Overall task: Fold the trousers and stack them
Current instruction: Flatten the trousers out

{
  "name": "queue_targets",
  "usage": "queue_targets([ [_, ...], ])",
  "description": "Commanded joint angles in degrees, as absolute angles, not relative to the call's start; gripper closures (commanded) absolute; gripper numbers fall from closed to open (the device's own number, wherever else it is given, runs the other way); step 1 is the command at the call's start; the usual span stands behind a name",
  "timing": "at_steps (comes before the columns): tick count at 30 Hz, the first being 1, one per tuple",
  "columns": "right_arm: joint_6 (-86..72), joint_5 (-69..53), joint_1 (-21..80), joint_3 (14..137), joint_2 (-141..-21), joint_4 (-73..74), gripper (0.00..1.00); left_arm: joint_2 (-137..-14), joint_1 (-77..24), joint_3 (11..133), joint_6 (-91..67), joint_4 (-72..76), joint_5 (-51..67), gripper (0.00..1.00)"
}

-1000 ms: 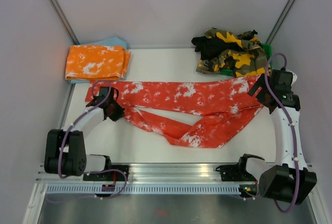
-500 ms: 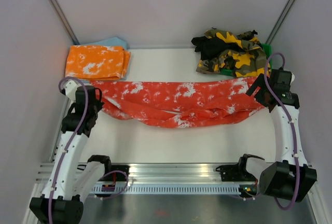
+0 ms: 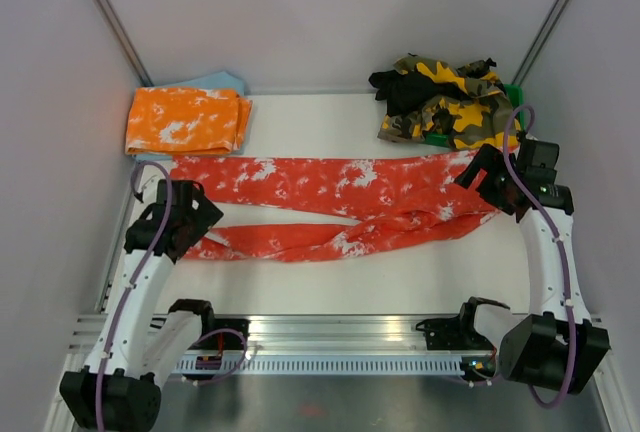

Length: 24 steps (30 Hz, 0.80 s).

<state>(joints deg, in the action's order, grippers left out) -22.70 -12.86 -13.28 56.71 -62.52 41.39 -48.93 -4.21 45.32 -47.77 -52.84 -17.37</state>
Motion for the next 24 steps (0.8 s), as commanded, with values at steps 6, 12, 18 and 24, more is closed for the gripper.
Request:
queue_targets([
  [6,-22.59,-13.62,-13.36,56.60,-60.64,41.22,0.02,-44.82,-4.04,49.23,-53.49,-53.26,-3.98,0.00],
  [12,-21.63,-11.35,-13.36,57.39,-60.38,42.97,0.02,-43.33,-4.13,39.03,-60.90,-53.79,-4.74,0.00],
  [18,-22.14,-11.33,-13.36,56.95,-60.82,42.72,0.02,-46.66,-4.13,35.34,-59.33,-47.40,-6.33,0.00],
  [24,-21.89,-10.90,-13.36,56.51,-60.91,42.63,0.02,-54.05,-4.04,33.49,-55.99,-39.04,-6.68,0.49],
])
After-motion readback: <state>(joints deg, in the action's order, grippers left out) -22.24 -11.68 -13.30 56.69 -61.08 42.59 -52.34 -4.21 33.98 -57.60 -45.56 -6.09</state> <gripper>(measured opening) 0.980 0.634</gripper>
